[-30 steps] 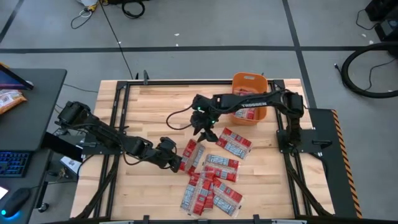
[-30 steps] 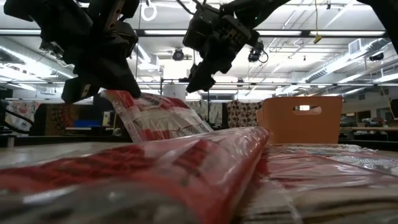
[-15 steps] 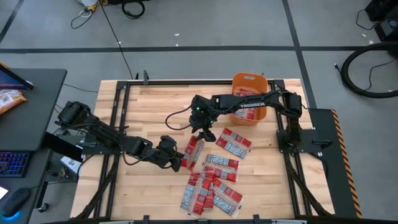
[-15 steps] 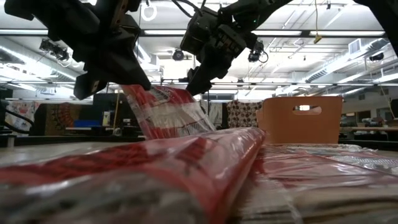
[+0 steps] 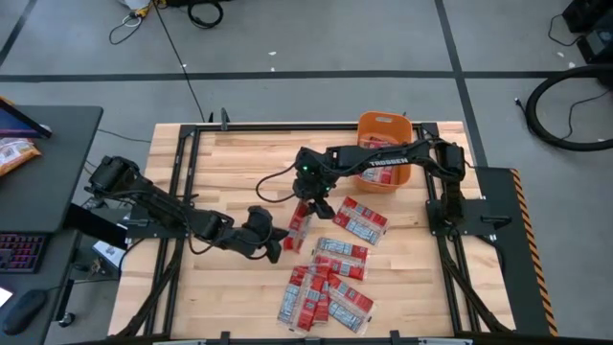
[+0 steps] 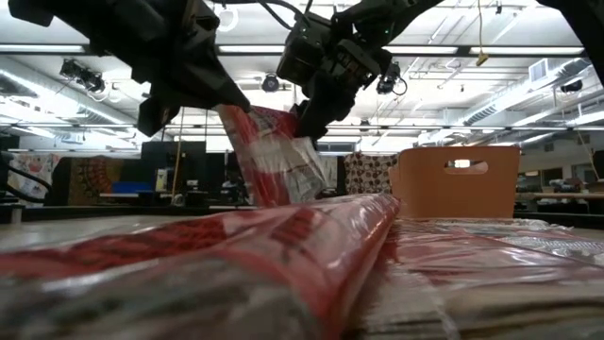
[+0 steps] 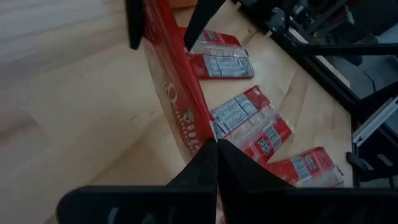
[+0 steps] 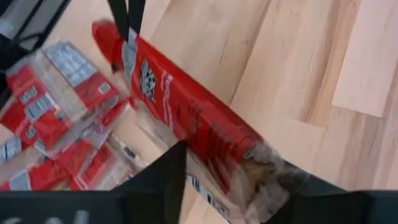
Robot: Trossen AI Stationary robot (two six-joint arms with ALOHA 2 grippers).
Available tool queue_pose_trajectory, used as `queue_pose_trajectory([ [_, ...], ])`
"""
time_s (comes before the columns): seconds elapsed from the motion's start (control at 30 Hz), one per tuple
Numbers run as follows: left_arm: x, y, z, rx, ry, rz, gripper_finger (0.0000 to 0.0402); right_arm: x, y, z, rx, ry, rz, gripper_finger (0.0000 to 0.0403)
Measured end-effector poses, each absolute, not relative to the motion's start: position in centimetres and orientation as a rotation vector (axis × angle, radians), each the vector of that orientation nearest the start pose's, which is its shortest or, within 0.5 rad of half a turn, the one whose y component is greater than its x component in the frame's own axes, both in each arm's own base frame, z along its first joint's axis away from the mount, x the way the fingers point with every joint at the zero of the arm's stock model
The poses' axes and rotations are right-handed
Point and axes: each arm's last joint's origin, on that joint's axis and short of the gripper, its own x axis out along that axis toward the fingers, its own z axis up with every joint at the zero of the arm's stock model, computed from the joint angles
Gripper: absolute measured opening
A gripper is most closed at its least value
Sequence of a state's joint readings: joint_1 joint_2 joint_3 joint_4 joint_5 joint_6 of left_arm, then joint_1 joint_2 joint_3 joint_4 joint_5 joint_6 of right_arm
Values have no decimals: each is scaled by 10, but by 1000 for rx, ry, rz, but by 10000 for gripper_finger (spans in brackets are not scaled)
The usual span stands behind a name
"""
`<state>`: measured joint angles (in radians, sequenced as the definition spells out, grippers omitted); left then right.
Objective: Sort popcorn bags into baskets
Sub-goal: Put the red popcorn bag into the orange bin
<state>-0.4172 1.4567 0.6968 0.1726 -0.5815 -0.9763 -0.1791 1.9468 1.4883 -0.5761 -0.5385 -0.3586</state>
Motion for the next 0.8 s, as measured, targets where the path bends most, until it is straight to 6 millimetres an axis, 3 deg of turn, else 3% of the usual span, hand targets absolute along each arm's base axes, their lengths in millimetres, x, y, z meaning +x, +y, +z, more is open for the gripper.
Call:
queue_pose_trajectory([
  [0.27, 267, -100, 189, -659, 379, 412, 5, 405, -59, 214, 19, 923, 473, 22],
  [0.4, 267, -98, 189, -675, 375, 424, 23, 403, -59, 216, 16, 934, 461, 25],
  [0.63, 262, -85, 196, -689, 409, 457, 117, 394, -59, 229, -26, 958, 418, 31],
  [0.8, 253, -74, 209, -692, 416, 467, 166, 378, -58, 249, -98, 1000, 366, 28],
])
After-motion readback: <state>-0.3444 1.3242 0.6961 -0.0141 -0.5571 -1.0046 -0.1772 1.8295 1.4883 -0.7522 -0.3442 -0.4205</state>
